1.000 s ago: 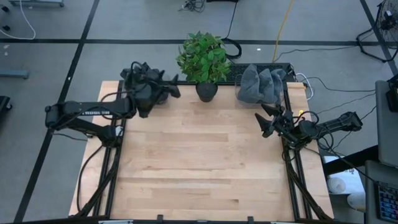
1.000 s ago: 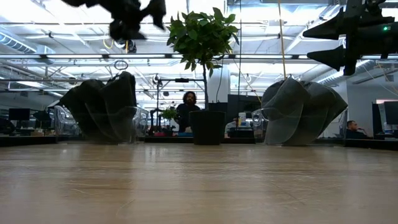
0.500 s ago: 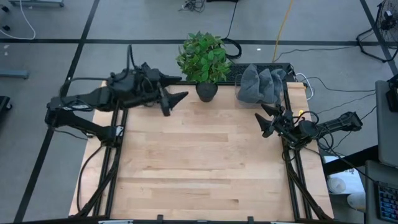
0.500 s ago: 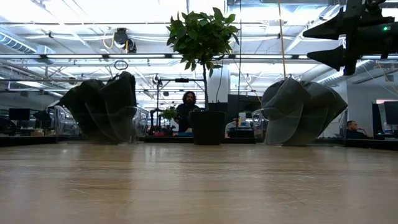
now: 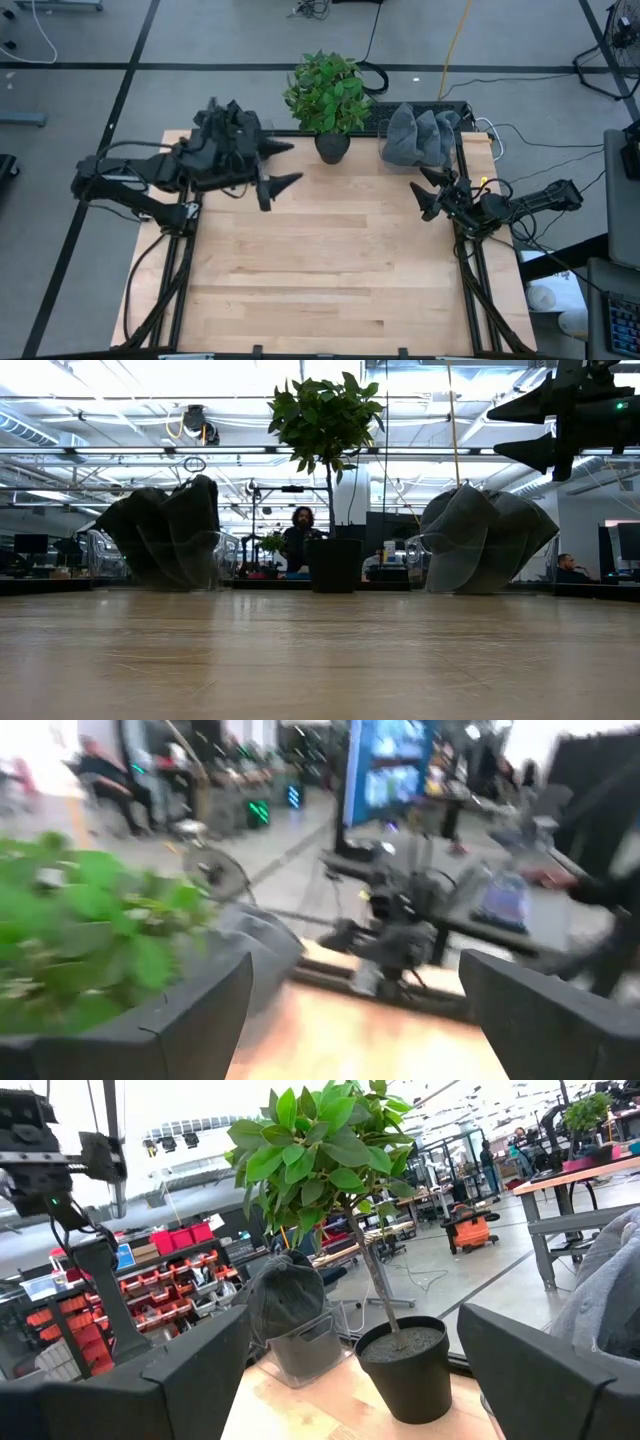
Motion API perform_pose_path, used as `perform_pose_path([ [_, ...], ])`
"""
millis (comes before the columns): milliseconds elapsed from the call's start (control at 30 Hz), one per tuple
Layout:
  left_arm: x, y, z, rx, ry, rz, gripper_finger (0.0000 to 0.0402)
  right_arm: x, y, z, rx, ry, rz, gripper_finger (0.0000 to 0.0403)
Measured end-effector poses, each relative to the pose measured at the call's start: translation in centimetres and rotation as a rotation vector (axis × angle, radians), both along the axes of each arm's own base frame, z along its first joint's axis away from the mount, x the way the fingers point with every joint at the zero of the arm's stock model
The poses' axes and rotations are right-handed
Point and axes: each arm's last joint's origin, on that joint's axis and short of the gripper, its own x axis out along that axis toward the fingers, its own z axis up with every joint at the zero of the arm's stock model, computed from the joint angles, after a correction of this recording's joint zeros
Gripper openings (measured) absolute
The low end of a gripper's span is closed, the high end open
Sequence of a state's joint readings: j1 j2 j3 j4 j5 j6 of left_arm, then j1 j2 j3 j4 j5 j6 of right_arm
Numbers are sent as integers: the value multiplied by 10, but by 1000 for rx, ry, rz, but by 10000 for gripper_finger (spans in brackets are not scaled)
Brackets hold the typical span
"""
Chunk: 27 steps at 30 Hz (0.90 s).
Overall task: Pick & Place hat
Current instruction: Return to Home Position
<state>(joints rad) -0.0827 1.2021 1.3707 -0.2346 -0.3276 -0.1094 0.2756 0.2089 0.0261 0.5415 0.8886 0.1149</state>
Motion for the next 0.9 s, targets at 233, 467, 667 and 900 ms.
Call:
perform_pose_path([
  [233,-30,5,-42,95,-57,72,367,0,0,0,0,0,0,343],
  [467,-72,9,-86,118,-94,78,356,0,0,0,0,0,0,345],
  [667,-104,11,-119,114,-106,70,363,0,0,0,0,0,0,345],
  [900,-127,13,-173,98,-146,72,364,0,0,0,0,0,0,343],
])
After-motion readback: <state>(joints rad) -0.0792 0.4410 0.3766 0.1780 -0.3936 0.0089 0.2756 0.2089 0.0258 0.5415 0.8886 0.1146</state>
